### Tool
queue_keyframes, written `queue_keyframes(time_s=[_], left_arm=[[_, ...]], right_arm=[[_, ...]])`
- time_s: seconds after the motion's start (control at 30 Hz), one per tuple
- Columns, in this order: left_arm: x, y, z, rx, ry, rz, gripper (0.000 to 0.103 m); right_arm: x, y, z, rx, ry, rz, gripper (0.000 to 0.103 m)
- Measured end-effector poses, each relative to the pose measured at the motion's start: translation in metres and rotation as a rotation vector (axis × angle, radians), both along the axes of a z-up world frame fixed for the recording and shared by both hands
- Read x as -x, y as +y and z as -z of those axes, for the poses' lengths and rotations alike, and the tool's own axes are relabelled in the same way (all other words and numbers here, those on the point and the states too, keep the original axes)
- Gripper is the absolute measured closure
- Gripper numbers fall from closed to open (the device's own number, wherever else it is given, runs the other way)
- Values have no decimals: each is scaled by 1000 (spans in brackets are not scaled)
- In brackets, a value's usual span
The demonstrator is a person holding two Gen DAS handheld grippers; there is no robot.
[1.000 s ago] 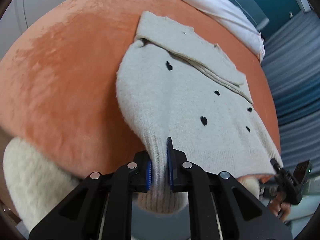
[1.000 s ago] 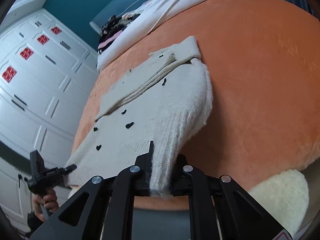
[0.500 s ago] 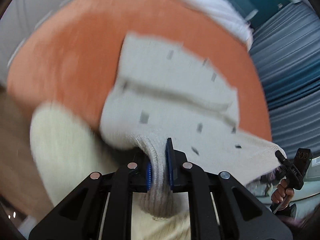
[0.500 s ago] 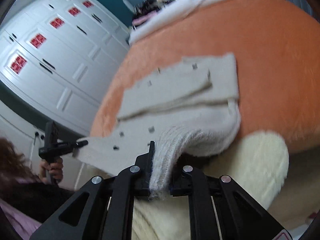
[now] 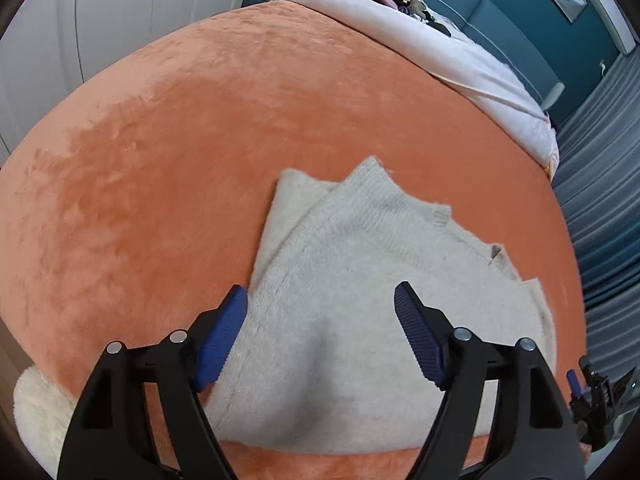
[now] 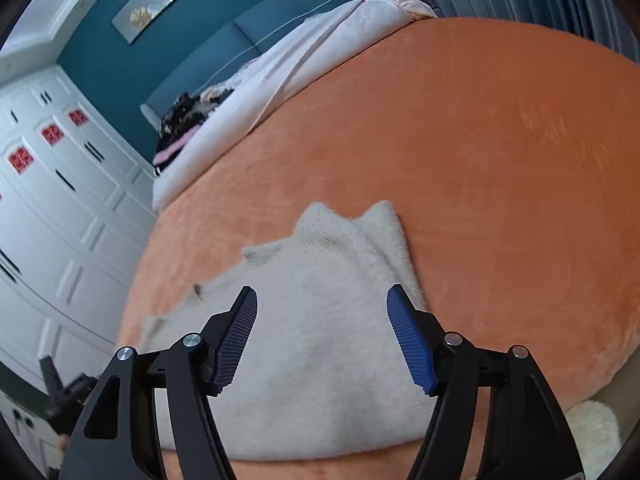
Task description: Fold small clothes
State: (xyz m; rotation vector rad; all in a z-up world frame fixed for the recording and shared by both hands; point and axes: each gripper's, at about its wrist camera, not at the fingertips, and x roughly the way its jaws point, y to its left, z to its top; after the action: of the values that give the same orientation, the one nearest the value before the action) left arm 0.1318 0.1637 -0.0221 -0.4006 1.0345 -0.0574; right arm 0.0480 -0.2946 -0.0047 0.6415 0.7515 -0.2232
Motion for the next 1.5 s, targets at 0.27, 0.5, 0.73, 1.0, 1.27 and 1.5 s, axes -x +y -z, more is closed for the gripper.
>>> queue_keyframes(time_s=[0.27,0.5,0.73,1.0,1.27,1.5], left_arm=[[-46,-38,23,-92,74,105,69],[-59,-25,-34,-97,-55,78,103],[-71,-7,-7,-59,42,45,99],[-73,-38,26,-130,49,65,26],[-81,-31,-19,-8,-33,72,94],[-111,-18,50,-130,151,24,94]], right_arm=[[-52,-18,43,79,151,-41,34],[-64,-12,-5,36,-13,-176,96],[-61,-45,31,-8,115,-63,95],[-66,-31,59,16,173,-69,45],[-66,-18,-2,-25,-41,-123,96],[-88,-55,85,-45,258,-43,97]])
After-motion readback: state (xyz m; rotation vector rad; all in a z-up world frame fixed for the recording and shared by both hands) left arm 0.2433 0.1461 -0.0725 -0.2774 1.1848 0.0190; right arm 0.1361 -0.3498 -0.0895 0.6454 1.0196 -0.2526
